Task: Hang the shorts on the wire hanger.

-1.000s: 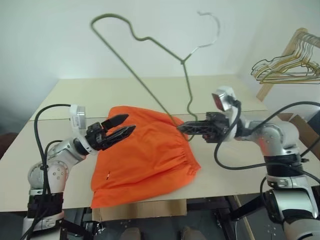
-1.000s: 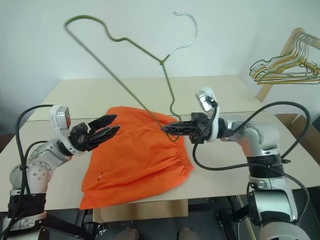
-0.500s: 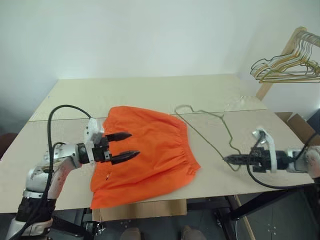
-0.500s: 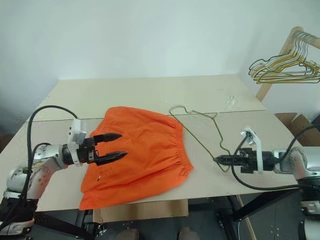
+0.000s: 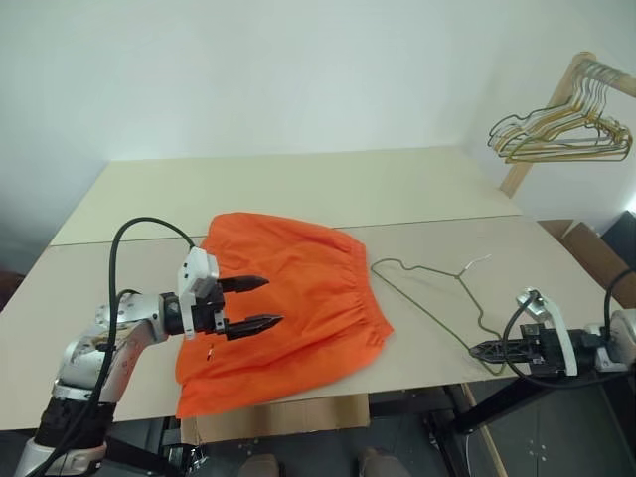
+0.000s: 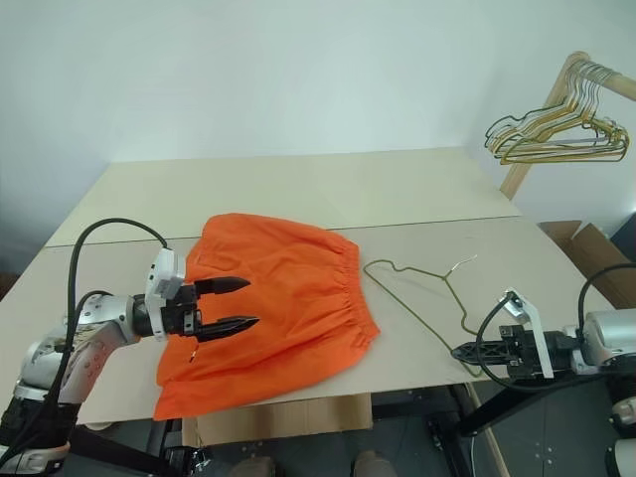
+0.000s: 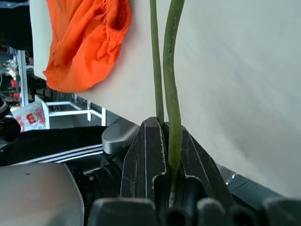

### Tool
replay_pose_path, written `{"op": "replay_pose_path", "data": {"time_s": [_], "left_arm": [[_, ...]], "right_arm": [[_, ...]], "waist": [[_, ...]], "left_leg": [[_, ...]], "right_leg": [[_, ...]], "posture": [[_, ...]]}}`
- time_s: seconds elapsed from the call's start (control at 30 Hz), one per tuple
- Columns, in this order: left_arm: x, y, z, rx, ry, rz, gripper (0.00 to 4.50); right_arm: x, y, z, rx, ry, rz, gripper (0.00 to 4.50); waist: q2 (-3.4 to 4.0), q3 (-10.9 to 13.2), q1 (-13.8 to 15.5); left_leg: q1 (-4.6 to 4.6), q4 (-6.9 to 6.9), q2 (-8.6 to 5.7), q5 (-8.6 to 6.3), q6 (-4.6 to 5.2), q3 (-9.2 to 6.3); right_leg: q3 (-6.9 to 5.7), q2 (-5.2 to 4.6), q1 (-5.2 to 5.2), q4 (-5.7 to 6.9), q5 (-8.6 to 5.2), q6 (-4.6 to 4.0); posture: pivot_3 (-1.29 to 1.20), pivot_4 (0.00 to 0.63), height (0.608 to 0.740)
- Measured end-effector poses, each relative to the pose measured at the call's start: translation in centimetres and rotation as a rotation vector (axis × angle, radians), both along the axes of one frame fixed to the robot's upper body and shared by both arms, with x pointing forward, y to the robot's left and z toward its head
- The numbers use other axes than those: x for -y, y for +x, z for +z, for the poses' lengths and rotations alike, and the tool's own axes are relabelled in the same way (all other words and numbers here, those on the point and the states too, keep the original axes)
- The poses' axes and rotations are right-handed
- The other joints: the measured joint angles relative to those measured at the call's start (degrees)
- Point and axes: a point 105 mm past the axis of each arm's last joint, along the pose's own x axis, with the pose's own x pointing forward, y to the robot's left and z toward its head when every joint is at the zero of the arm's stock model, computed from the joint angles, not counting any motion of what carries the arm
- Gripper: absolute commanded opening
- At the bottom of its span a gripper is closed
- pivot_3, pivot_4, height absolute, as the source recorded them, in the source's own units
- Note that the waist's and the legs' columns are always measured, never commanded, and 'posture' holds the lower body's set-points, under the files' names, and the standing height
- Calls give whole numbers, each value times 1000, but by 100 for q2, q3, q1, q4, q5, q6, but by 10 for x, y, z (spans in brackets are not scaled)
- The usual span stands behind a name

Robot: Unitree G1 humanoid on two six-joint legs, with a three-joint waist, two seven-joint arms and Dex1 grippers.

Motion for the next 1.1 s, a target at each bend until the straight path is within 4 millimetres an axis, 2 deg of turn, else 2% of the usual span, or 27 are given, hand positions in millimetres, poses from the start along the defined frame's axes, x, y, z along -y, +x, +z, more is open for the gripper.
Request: {"op": "replay_pose_path", "data": {"time_s": [0.13,0.47,0.63,0.83,1.0,1.1], "left_arm": [[1,-3,-2,0,4,3,4465],[0,-5,-5,-8,9,24,4465],[-1,-5,-6,-10,14,29,4465],[0,-6,-11,-19,38,24,4465],[0,-5,-12,-15,46,29,4465],[-1,-5,-13,-11,54,33,4465]], "right_arm": [[-6,1,-5,14,19,35,0],[-3,5,-7,50,56,41,0],[-7,3,-11,20,47,76,0],[-21,17,-20,15,69,79,0],[-23,36,-13,44,49,65,0],[-29,39,-16,23,53,74,0]], "waist": [[1,0,21],[1,0,66],[1,0,96],[2,0,98],[3,-1,123],[3,-1,137]], "left_leg": [[-3,0,-1,0,0,0],[2,2,-1,0,0,0],[1,2,-1,0,0,0],[6,4,-1,0,-1,1],[5,2,0,0,0,1],[3,3,0,0,-1,0]], "right_leg": [[0,-1,-1,-1,0,0],[-1,0,1,4,1,-1],[-1,0,1,3,1,-1],[-1,1,4,6,2,-2],[-2,1,3,4,2,-3],[-2,0,2,5,3,-4]], "posture": [[46,0,740],[66,0,740],[61,0,740],[68,0,740],[81,0,740],[90,0,740]]}}
